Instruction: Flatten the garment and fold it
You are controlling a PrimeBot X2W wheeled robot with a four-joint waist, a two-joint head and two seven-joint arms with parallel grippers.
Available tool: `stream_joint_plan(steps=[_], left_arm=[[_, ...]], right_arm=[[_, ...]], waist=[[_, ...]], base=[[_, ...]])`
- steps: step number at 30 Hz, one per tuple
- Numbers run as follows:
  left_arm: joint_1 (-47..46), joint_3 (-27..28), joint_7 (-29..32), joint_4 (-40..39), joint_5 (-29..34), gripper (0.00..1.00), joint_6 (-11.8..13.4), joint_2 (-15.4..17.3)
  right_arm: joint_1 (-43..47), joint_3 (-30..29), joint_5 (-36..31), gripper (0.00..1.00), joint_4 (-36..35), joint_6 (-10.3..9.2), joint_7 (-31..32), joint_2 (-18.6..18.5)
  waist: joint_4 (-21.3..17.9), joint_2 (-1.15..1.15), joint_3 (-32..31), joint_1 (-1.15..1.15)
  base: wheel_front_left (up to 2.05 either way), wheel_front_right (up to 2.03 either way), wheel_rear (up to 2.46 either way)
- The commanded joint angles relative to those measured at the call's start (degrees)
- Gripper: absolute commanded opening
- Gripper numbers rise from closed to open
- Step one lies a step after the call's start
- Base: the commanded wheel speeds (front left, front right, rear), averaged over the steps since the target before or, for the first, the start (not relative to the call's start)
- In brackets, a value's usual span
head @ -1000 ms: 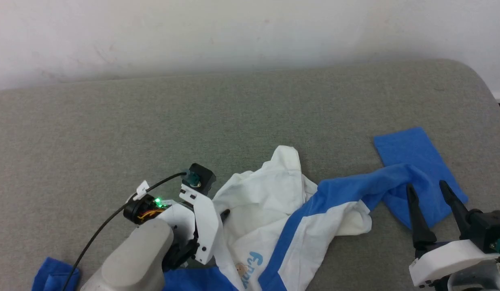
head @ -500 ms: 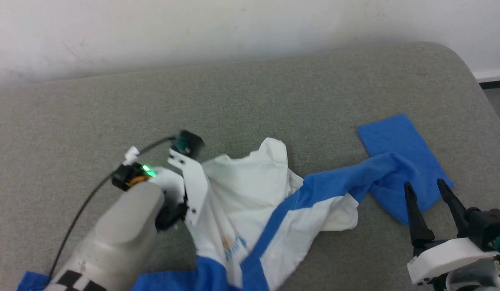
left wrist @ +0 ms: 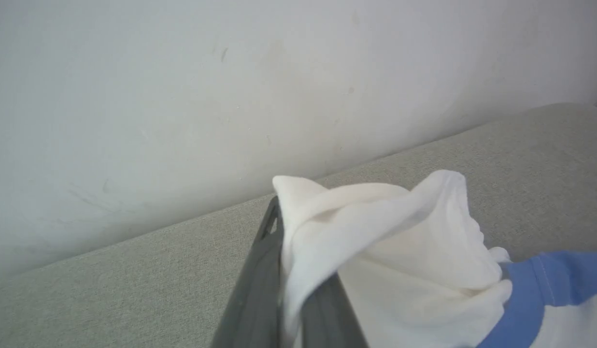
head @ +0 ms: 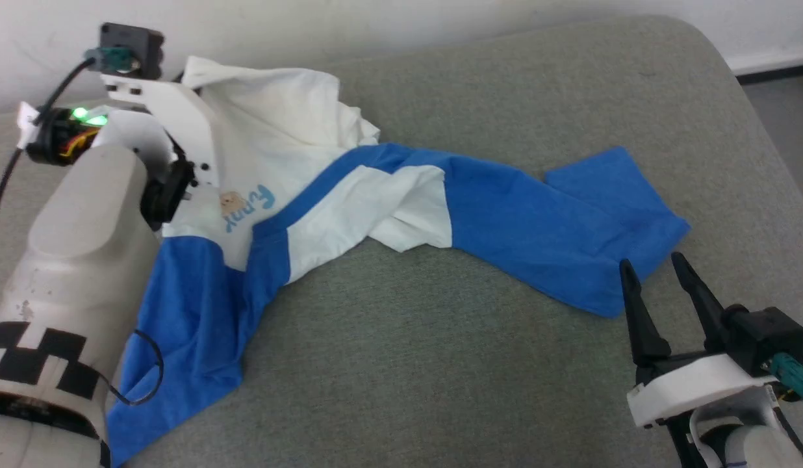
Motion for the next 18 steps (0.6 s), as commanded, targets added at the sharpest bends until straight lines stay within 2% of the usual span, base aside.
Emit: stream_joint_plan(steps=[1, 4, 5, 6, 9, 16, 18], left_arm=[[-0.7, 0.2, -0.8, 0.9, 0.3, 0.00, 0.0, 0.4], [-1.4, 0.7, -1.4, 5.5, -0.7, 0.00, -1.2, 0.4], [-1.4, 0.9, -1.1, 7.0, -1.1, 0.29, -1.7, 0.3], [-1.5, 1.2, -1.3, 8.2, -1.6, 1.00, -2.0, 0.0], [-1.2, 1.8, -3.5, 10.4, -2.7, 1.00, -3.0, -1.0], [3.6, 3.9, -17.5, 9.8, -4.6, 1.00, -4.3, -3.2], [5.9, 4.5, -19.3, 7.8, -4.4, 1.00, -4.0, -3.5]], right_arm=[[-1.0, 0.2, 0.4, 1.00, 0.3, -0.04, -0.5, 0.1], [-2.0, 0.9, 0.7, 1.00, 1.3, -0.04, -1.2, 0.1], [-2.2, 1.0, 0.7, 1.00, 1.6, -0.04, -1.4, 0.1], [-2.4, 1.1, 0.7, 1.00, 1.9, -0.04, -1.5, 0.1], [-2.6, 0.8, 0.5, 1.00, 2.6, -0.04, -1.8, 0.1], [-1.6, 0.1, -1.2, 1.00, 2.6, -0.04, -1.0, 0.1], [-1.0, -0.2, -1.6, 1.00, 2.1, -0.04, -0.5, 0.1]], waist=[[-2.6, 0.00, 2.5, -0.01], [-3.5, 0.00, 3.2, -0.01], [-3.6, 0.00, 3.2, -0.01], [-3.6, 0.00, 3.2, -0.01], [-2.9, 0.00, 2.5, -0.01], [0.5, 0.00, -1.7, -0.01], [1.7, 0.00, -3.1, -0.01]], base=[[0.00, 0.00, 0.00], [0.00, 0.00, 0.00], [0.00, 0.00, 0.00], [0.00, 0.00, 0.00], [0.00, 0.00, 0.00], [0.00, 0.00, 0.00], [0.00, 0.00, 0.00]])
